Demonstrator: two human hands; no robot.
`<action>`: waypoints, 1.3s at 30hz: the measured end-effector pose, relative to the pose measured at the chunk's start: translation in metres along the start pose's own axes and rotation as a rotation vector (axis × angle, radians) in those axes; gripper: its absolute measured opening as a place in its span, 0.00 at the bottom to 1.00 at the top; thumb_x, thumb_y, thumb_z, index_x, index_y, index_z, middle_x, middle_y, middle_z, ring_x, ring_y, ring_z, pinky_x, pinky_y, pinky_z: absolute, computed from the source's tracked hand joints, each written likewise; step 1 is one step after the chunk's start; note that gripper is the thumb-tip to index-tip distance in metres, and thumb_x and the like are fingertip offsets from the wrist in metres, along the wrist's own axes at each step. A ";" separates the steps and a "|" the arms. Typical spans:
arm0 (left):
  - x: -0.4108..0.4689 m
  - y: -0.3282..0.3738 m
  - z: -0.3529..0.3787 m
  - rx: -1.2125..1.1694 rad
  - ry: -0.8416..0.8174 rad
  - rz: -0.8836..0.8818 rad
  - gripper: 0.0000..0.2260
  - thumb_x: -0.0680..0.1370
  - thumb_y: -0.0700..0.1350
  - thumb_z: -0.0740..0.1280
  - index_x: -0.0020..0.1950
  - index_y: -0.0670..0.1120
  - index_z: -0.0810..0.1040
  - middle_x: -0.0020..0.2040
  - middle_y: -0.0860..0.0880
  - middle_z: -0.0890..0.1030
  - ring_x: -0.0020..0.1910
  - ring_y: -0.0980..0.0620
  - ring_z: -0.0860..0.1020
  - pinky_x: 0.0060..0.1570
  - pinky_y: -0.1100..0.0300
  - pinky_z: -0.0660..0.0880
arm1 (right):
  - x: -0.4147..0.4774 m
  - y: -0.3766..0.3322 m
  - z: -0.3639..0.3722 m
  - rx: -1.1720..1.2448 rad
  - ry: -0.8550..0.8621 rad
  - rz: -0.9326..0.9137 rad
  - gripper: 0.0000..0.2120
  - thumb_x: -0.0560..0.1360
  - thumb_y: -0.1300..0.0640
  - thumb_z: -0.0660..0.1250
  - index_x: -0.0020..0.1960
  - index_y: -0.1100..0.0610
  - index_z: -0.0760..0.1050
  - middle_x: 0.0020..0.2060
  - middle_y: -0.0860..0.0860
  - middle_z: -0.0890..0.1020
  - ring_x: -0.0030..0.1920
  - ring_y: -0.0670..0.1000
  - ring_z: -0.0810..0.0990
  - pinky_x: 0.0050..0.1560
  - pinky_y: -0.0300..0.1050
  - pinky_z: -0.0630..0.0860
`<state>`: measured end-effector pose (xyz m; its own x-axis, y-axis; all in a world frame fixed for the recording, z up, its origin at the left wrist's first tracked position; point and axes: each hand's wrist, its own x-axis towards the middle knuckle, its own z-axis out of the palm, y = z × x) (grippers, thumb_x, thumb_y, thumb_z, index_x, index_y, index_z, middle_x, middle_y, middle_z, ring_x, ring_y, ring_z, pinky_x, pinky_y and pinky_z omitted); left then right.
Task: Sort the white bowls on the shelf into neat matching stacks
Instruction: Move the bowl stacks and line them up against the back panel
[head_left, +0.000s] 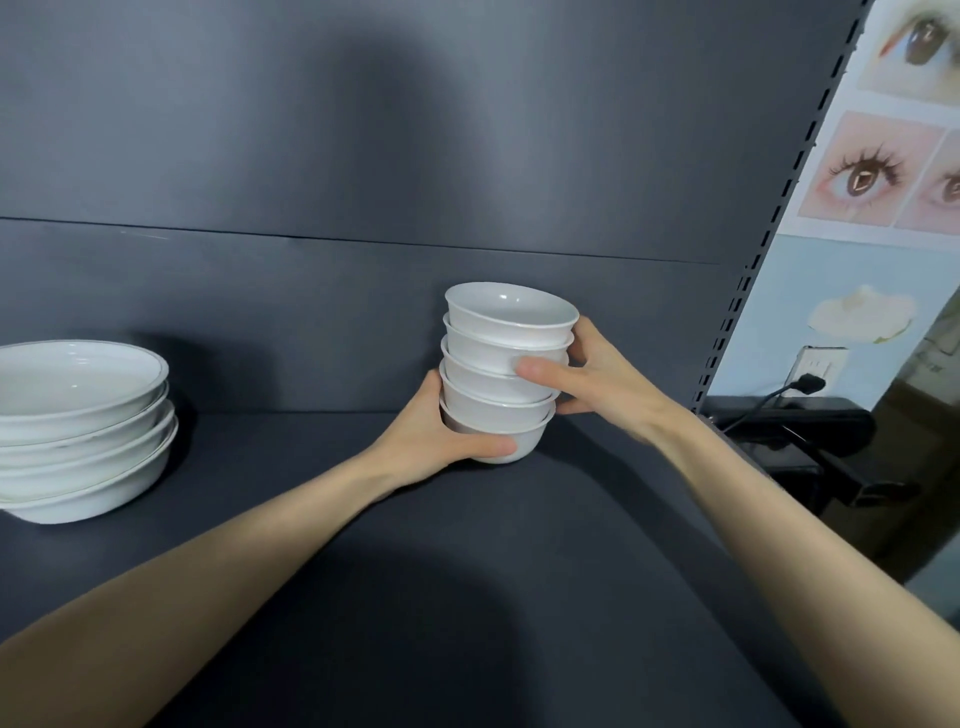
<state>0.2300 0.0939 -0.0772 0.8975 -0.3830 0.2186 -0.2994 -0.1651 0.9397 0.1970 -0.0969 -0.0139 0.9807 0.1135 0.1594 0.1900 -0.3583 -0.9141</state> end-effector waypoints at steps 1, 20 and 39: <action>0.001 -0.001 0.000 -0.002 0.004 0.007 0.33 0.64 0.37 0.79 0.61 0.54 0.67 0.56 0.59 0.77 0.51 0.68 0.77 0.45 0.75 0.73 | 0.001 0.003 0.001 0.004 0.007 0.004 0.38 0.66 0.45 0.77 0.70 0.48 0.62 0.60 0.41 0.77 0.60 0.44 0.78 0.51 0.49 0.81; -0.070 0.045 -0.009 0.006 0.135 0.046 0.26 0.62 0.38 0.80 0.53 0.55 0.74 0.46 0.62 0.82 0.45 0.68 0.80 0.39 0.74 0.74 | -0.045 -0.034 0.019 0.059 0.044 -0.124 0.34 0.66 0.49 0.77 0.68 0.51 0.68 0.57 0.46 0.80 0.56 0.47 0.81 0.47 0.56 0.82; -0.279 0.107 -0.069 0.167 0.532 0.004 0.26 0.59 0.45 0.82 0.51 0.56 0.76 0.44 0.62 0.83 0.45 0.66 0.80 0.41 0.72 0.75 | -0.130 -0.130 0.141 0.151 -0.293 -0.297 0.29 0.68 0.53 0.76 0.66 0.52 0.70 0.57 0.48 0.80 0.56 0.51 0.80 0.46 0.58 0.82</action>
<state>-0.0302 0.2456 -0.0194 0.9229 0.1206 0.3657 -0.3119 -0.3229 0.8936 0.0379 0.0653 0.0316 0.8255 0.4571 0.3310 0.4317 -0.1336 -0.8920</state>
